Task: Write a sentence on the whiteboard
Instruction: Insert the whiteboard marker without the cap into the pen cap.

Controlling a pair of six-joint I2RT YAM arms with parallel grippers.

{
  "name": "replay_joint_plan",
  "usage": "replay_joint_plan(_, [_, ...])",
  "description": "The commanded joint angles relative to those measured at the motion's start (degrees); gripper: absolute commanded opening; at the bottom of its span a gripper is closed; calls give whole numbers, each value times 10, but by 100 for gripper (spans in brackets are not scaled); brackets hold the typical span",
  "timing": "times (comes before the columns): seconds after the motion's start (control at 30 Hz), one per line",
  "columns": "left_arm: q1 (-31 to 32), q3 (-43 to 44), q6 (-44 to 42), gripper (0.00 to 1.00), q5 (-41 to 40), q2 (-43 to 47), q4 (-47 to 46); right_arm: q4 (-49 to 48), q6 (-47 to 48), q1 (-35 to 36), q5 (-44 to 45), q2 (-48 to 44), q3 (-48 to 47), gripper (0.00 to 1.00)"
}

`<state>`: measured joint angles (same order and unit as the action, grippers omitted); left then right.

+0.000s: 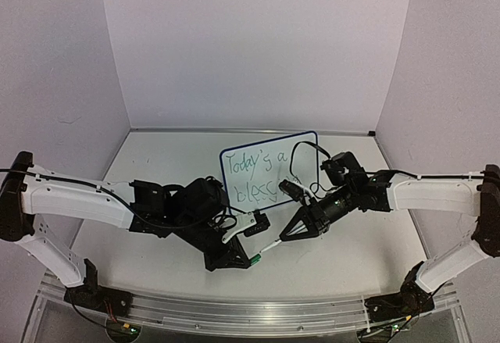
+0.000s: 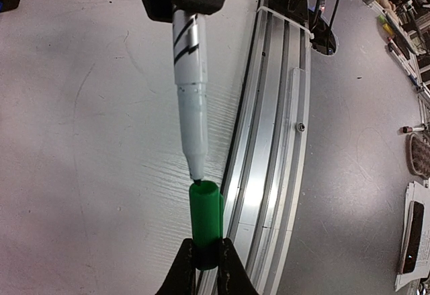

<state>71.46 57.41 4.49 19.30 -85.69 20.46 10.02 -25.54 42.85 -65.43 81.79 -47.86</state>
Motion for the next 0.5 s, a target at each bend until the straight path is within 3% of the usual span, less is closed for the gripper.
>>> replay_joint_plan(0.0, [3, 22, 5, 0, -9, 5, -19, -13, 8, 6, -8, 6, -9, 0])
replay_joint_plan(0.47, [3, 15, 12, 0, -15, 13, -23, -13, 9, 10, -10, 10, -2, 0])
